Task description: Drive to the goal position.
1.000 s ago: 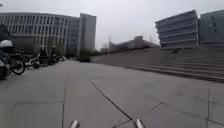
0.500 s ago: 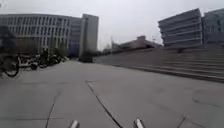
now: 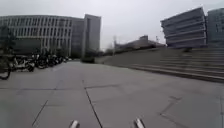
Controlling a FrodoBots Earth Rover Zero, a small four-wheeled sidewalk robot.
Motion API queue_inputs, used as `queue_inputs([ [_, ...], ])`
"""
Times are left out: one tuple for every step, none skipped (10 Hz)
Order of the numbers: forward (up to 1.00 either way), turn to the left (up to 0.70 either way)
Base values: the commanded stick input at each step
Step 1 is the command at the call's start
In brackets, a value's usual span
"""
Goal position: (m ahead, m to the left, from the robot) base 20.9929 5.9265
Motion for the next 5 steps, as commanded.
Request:
queue_inputs([
  [1.00,0.02],
  [1.00,0.02],
  [1.00,0.02],
  [1.00,0.02],
  [1.00,0.02],
])
